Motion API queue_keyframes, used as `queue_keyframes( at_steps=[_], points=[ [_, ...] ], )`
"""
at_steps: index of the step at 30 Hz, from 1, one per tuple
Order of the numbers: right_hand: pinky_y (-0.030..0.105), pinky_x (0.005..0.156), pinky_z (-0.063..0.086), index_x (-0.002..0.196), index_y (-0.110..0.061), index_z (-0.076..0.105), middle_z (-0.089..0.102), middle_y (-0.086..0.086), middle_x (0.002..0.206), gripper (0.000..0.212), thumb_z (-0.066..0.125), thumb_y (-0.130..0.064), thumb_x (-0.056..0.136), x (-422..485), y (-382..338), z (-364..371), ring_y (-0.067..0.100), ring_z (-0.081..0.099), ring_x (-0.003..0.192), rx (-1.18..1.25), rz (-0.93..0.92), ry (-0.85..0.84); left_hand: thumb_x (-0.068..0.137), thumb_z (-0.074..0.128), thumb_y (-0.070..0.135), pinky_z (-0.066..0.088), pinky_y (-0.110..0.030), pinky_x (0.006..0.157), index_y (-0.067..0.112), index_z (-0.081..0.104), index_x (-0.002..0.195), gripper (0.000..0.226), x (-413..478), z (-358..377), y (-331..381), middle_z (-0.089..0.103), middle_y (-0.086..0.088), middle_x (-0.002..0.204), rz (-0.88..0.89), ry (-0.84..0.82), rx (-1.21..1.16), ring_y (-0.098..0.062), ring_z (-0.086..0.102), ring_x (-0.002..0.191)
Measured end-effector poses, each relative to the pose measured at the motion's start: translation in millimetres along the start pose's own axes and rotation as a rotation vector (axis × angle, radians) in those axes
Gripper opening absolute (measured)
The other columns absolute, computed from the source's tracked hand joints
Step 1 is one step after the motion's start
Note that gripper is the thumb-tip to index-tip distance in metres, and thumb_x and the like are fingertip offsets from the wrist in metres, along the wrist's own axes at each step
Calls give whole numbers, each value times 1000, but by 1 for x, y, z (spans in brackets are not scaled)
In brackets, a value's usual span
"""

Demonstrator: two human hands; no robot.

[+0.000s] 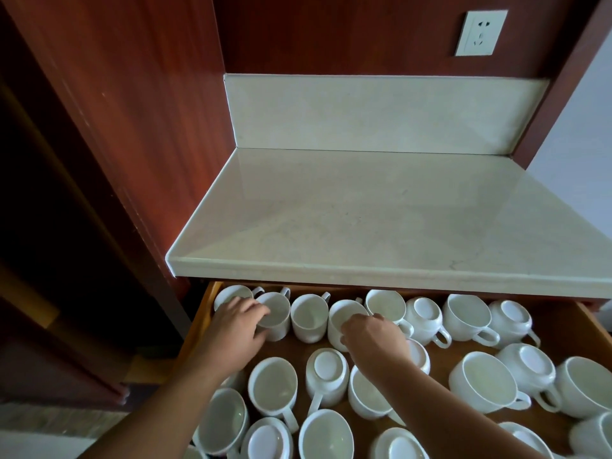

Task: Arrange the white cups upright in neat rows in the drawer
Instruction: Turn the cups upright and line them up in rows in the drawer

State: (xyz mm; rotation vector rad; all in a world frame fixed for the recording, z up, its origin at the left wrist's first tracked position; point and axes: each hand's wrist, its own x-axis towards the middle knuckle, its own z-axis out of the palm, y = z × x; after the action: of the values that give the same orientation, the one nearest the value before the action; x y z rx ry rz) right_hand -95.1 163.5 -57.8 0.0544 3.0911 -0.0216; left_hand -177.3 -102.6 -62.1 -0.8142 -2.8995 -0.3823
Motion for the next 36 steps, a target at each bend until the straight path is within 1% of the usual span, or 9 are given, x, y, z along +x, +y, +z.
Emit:
queue_keyframes(
  at_steps=[4,9,12,14,17,22,27,32,36],
  points=[
    [31,71,47,114,-23,69,69,-1,112,23,52,-16,99,1,-3,0,28,66,103,2,25,-3,79,79,19,49,-37,87,25,72,102,25,2,4,3,69,8,104,79,-12,18,-20,60,102],
    [30,68,39,115,-23,66,67,0,113,23,50,-18,100,0,3,-3,29,68,103,-8,7,-30,88,65,18,46,-36,84,23,65,90,5,10,9,14,65,8,93,97,-50,3,-19,57,96],
    [31,66,39,110,-22,64,66,2,110,18,49,-20,101,0,6,-2,28,67,101,22,21,-47,91,65,20,44,-34,82,24,61,88,7,10,10,17,64,8,90,111,-51,0,-19,57,93],
    [31,66,39,107,-22,63,66,2,108,17,48,-21,101,-1,7,-1,28,67,99,45,25,-49,90,65,21,45,-35,84,25,62,96,7,11,12,17,65,7,96,120,-37,2,-20,58,98],
    [31,66,39,107,-23,64,65,2,106,18,47,-24,101,-1,7,1,28,66,99,92,46,-47,79,77,28,49,-38,91,25,66,112,35,15,15,24,63,7,112,157,-21,-30,-20,56,107],
    [31,65,38,104,-22,65,66,3,104,18,48,-27,101,2,9,3,29,66,98,120,49,-36,77,79,28,50,-38,90,25,69,84,12,25,23,44,66,11,94,312,-8,40,-19,59,104],
    [30,64,39,104,-22,65,66,1,102,17,49,-28,100,3,8,6,29,67,95,130,62,-24,75,78,23,48,-36,79,26,62,72,17,32,29,51,63,10,76,285,33,81,-20,58,90],
    [30,64,41,103,-23,65,67,1,102,16,50,-26,99,6,8,9,30,68,95,120,53,-30,78,76,24,51,-38,83,25,64,78,13,32,33,48,64,9,84,276,31,48,-20,57,94],
    [30,65,41,104,-22,66,68,3,103,19,49,-30,101,7,8,6,30,68,95,105,47,-28,80,78,31,50,-40,94,24,69,104,26,25,24,43,66,7,108,202,79,-58,-21,57,104]
  ],
)
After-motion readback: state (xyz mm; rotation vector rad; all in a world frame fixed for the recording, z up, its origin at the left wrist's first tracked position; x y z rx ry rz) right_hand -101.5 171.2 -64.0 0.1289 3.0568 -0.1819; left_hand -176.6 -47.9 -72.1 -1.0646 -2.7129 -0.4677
